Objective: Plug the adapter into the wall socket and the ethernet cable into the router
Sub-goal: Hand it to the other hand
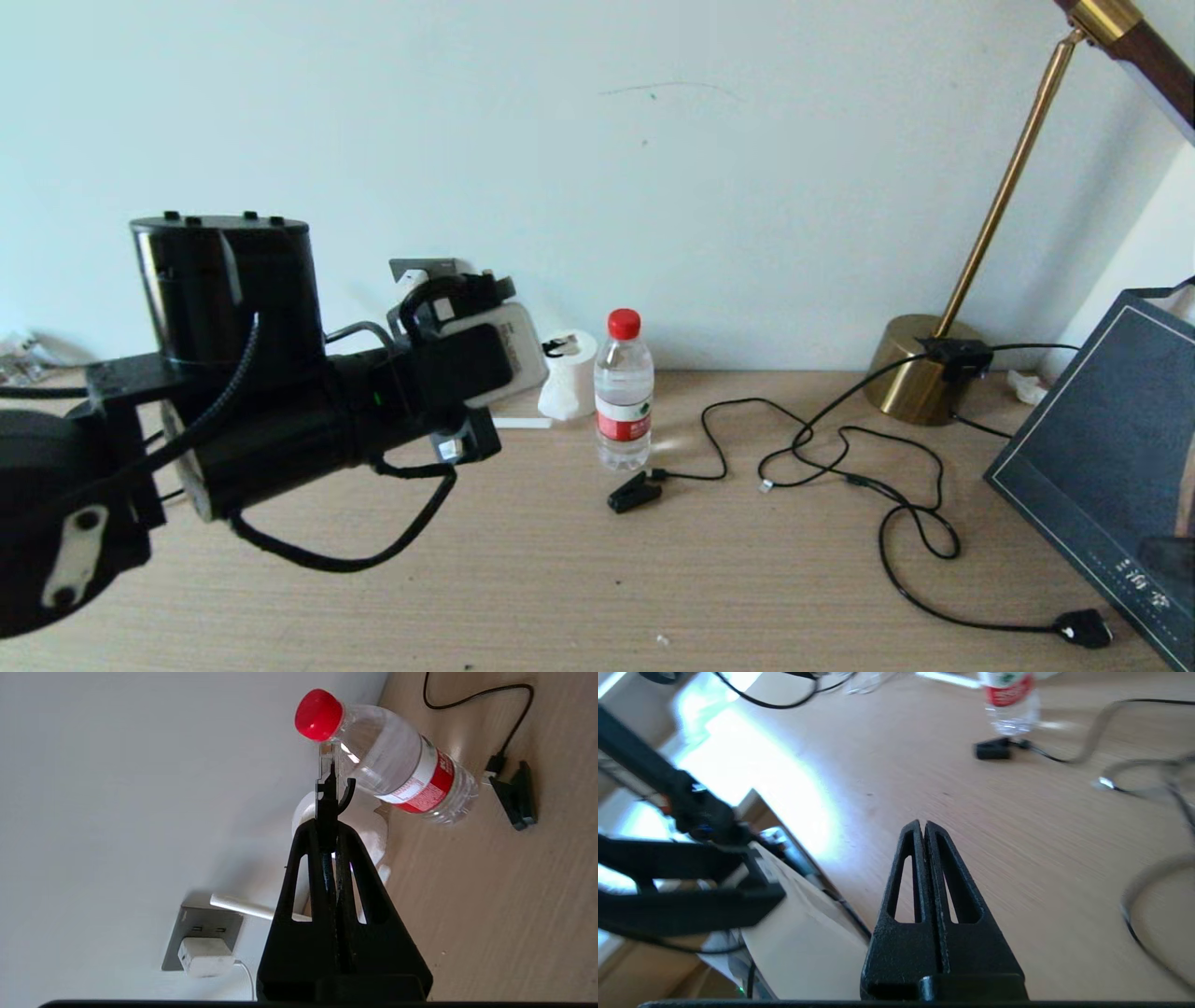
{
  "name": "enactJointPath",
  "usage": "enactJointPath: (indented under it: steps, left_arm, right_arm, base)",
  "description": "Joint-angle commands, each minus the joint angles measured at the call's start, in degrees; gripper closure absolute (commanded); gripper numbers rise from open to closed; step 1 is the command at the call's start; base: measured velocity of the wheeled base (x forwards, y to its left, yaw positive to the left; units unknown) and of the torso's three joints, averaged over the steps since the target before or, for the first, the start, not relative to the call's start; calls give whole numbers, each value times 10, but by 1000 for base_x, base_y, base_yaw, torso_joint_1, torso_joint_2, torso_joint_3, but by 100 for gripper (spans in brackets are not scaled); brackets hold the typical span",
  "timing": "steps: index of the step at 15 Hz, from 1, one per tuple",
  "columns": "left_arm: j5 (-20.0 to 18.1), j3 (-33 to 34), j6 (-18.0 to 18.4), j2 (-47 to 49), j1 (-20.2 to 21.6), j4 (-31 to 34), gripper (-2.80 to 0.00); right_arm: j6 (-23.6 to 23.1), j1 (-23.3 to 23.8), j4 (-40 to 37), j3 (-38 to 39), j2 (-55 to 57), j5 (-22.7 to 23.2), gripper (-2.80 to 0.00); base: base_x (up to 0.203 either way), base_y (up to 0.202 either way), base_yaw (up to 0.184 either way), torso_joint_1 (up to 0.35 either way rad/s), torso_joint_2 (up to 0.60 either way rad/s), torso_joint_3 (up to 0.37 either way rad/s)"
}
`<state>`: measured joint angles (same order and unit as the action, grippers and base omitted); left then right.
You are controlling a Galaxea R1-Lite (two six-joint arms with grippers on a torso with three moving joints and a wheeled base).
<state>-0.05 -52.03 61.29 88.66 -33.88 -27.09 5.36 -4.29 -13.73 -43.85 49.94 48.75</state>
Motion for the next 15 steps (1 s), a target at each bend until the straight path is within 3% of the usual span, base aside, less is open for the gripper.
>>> enactJointPath:
  steps: [1, 4, 7, 10, 15]
  left_arm:
    - [0, -19, 3, 16, 1, -2, 0]
    - [-3, -24, 1, 17, 1, -2, 0]
    - [-9, -41, 2, 9, 1, 1, 0]
    - [-24, -56, 4, 20, -4, 3, 0]
    - [-20, -108, 6, 59, -20, 0, 0]
  right_arm:
    - [2, -64, 24, -35, 121, -11, 0]
    - [8, -170, 35, -84, 201, -86, 0]
    - [60, -251, 96, -129, 284, -191, 0]
    - [94, -272, 162, -176, 351, -239, 0]
    - [96, -273, 166, -276, 414, -246, 0]
  base:
    - [0, 0, 0, 0, 0, 0]
    - [0, 0, 0, 0, 0, 0]
    - [0, 0, 0, 0, 0, 0]
    - [0, 0, 0, 0, 0, 0]
    - [0, 0, 0, 0, 0, 0]
